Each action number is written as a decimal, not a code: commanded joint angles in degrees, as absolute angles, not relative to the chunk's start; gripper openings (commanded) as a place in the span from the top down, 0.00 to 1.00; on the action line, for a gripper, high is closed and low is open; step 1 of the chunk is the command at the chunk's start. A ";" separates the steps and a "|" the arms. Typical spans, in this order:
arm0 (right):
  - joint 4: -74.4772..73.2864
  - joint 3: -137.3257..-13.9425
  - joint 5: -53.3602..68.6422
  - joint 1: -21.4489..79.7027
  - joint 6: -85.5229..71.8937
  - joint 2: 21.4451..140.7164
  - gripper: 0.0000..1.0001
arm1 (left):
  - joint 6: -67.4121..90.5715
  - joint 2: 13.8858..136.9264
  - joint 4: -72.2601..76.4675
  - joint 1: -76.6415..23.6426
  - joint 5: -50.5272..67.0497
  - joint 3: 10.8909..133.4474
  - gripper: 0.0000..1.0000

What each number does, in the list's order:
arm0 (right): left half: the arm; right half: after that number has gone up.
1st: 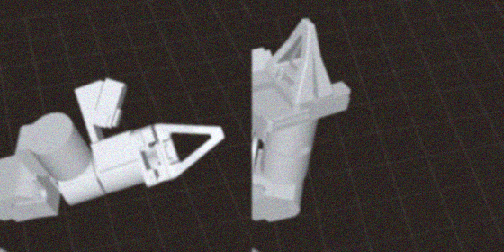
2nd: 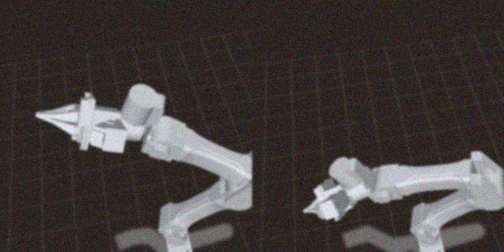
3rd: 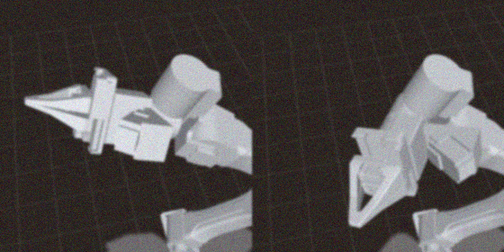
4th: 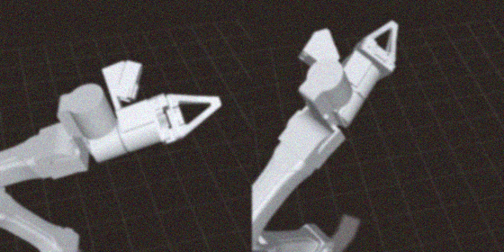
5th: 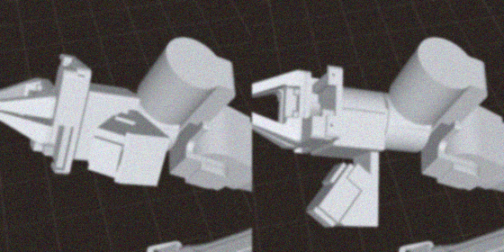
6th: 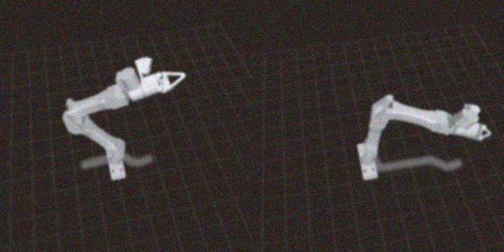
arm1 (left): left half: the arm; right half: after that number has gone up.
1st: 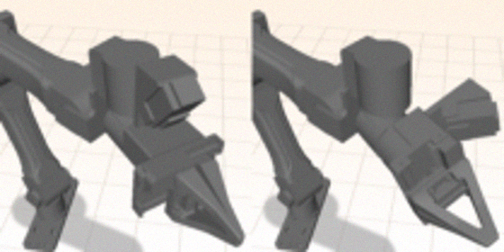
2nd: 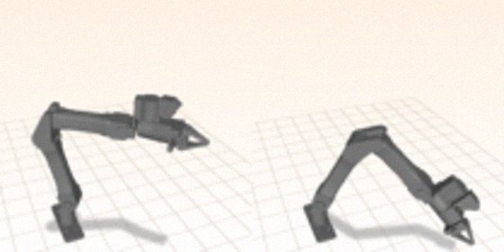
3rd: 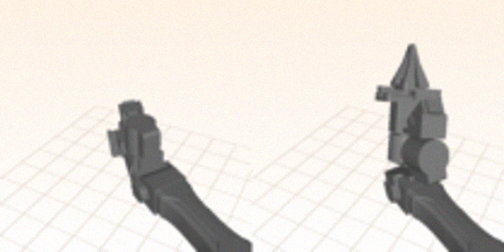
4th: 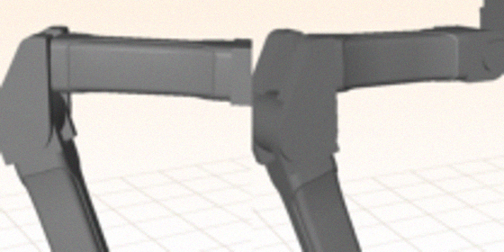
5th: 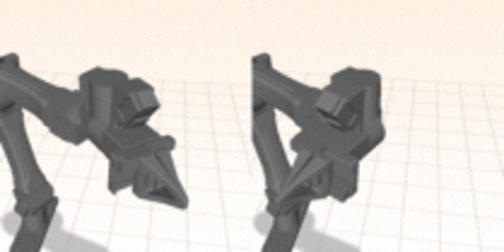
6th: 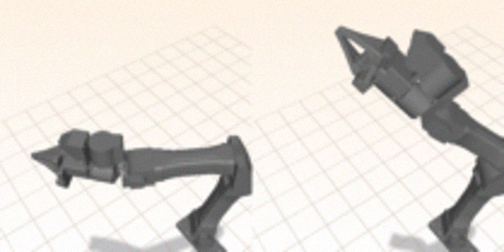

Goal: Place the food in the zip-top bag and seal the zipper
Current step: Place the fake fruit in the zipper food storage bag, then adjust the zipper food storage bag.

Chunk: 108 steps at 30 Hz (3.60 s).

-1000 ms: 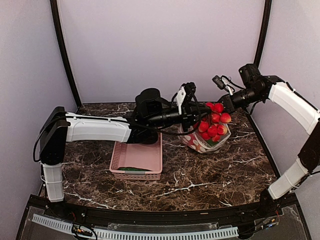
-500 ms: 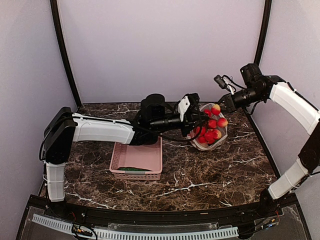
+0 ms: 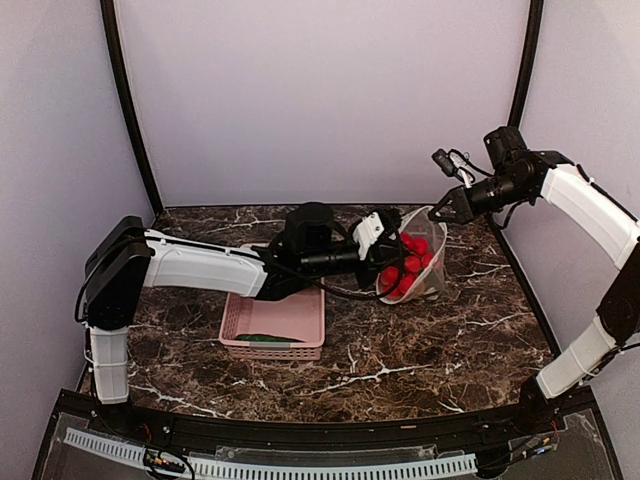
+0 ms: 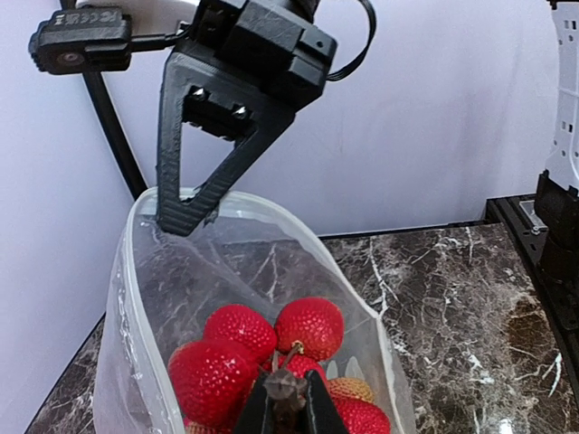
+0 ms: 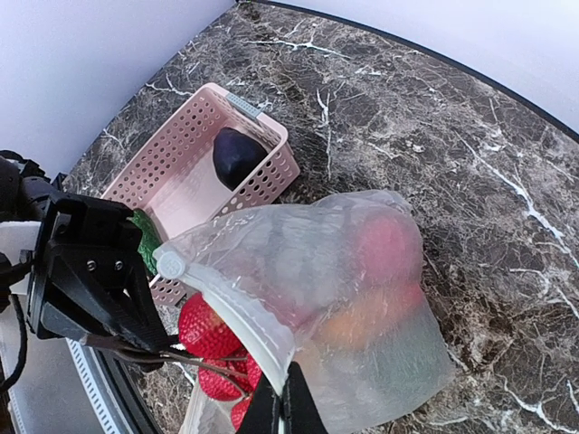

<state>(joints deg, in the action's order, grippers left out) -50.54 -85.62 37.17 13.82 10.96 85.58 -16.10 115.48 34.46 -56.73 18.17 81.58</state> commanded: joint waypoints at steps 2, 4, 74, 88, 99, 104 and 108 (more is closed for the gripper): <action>-49.03 -86.11 40.12 13.49 10.67 84.12 1.00 | -15.11 114.92 33.82 -57.04 9.08 85.53 0.99; -49.31 -86.62 41.24 13.53 10.59 84.23 1.00 | -13.86 116.49 33.04 -57.12 5.82 88.24 0.97; -46.14 -91.79 21.71 7.91 10.24 88.32 1.00 | 37.68 121.11 17.09 -61.50 -0.92 100.22 0.99; -41.79 -88.82 28.38 7.82 8.41 86.26 1.00 | 37.76 122.21 12.22 -54.36 11.41 101.51 0.57; -35.10 -79.43 32.85 7.68 10.13 84.14 1.00 | 8.13 101.15 -12.46 -53.06 20.00 83.77 0.48; -33.70 -77.28 36.91 7.39 10.22 83.03 1.00 | -2.91 96.19 -32.93 -52.95 12.67 83.62 0.48; -34.22 -77.30 39.07 7.38 10.01 81.51 1.00 | -8.47 94.26 -40.93 -52.86 7.70 81.88 0.51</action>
